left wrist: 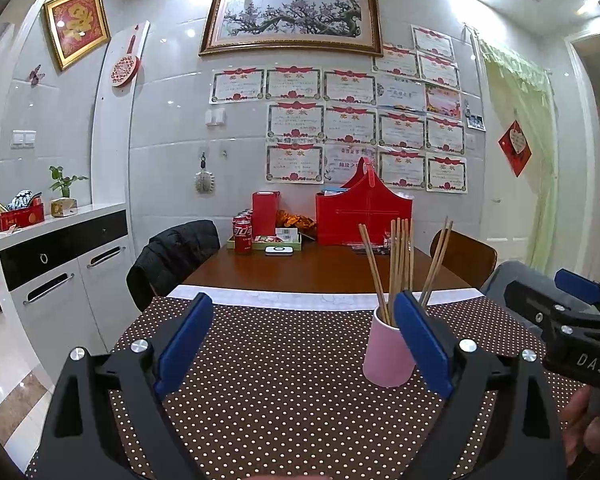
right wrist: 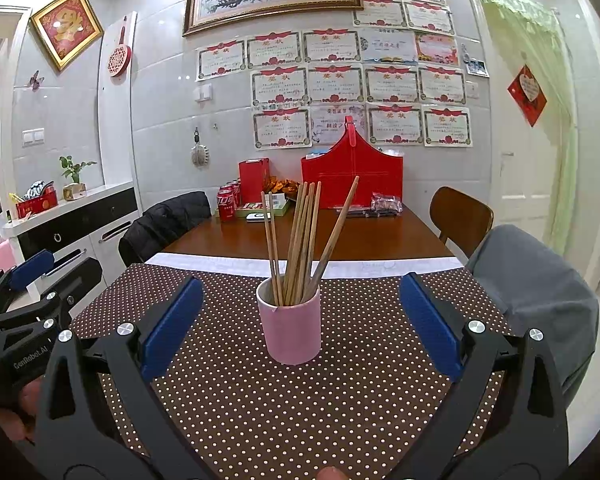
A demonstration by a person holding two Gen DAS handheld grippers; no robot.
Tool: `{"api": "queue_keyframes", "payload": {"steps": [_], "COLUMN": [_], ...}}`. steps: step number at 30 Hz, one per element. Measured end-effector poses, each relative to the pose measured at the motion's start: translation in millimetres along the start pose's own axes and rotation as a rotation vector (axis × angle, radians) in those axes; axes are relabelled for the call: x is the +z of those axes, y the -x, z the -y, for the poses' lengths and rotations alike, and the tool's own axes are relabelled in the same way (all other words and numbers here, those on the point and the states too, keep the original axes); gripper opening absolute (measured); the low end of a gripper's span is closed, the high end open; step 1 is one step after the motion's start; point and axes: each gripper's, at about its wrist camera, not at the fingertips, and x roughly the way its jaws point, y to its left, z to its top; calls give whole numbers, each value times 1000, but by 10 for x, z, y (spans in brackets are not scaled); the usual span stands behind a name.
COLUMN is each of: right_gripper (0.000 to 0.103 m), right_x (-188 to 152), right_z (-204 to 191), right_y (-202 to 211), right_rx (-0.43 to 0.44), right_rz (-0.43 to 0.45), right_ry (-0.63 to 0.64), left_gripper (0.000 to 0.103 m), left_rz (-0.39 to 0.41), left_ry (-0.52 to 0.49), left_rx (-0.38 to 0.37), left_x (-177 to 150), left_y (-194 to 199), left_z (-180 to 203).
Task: Organize utensils
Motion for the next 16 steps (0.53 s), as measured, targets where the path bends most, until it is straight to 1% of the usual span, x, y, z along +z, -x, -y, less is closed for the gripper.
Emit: {"api": "queue_keyframes", "payload": {"steps": [5,16], "right_gripper": [97,97], "right_x": [-15,-20], "right_z": [-7,-16], "right_y": [-11,-18], "right_rx": [2,3], "right_rz": [-4,-5], "right_ry": [2,3], "left_gripper": [91,91], "left_rz": [3,-12], "left_ry": [10,6], "left_rx": [-12,-5], "left_x": [-7,-7], "left_y": [4,-13], "left_z": [-18,-11]}}
